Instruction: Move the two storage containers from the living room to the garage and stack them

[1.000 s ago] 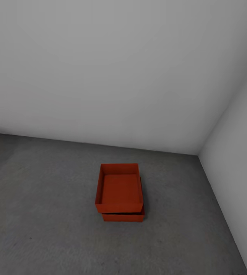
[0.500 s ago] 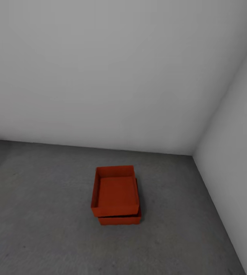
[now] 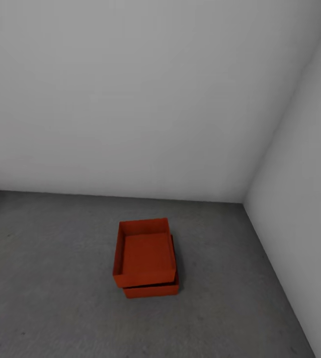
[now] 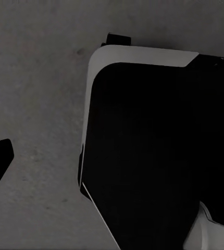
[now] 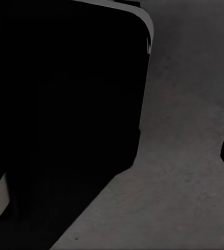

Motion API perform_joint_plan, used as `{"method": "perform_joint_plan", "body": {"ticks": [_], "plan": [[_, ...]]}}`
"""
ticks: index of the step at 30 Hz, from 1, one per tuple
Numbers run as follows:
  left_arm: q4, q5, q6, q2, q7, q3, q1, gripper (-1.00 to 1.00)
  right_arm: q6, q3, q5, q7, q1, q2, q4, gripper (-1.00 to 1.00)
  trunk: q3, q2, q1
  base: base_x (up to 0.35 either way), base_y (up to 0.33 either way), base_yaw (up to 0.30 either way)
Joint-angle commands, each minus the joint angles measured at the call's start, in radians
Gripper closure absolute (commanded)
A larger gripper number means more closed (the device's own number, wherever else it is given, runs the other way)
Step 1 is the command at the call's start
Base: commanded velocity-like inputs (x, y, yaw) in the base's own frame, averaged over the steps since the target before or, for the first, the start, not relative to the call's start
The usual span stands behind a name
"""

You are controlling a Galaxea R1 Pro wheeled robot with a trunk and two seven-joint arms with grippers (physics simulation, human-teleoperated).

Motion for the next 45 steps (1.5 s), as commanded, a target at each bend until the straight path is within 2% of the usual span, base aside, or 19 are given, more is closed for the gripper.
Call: {"method": "perform_joint_plan", "body": {"ticks": [1,16,45], "plan": [[0.001,0.008,0.000,0.000,0.001,0.001,0.000,-1.00,-0.006,0.007,0.002,-0.001,-0.001,0.000,0.003,-1.00,0.001,-0.001,0.000,0.000,0.000,-0.102],[-0.006,-0.006,0.003,0.007,0.005,-0.001,0.000,-1.00,-0.004,0.009,0.010,0.000,-0.001,-0.004,0.003,-1.00,0.008,-0.001,0.000,0.000,0.000,-0.019],[-0.006,-0.004,0.004,0.007,0.005,-0.002,0.000,-1.00,-0.003,0.009,0.008,0.000,-0.001,-0.002,0.003,-1.00,0.053,-0.001,0.000,0.000,0.000,0.000]]}}
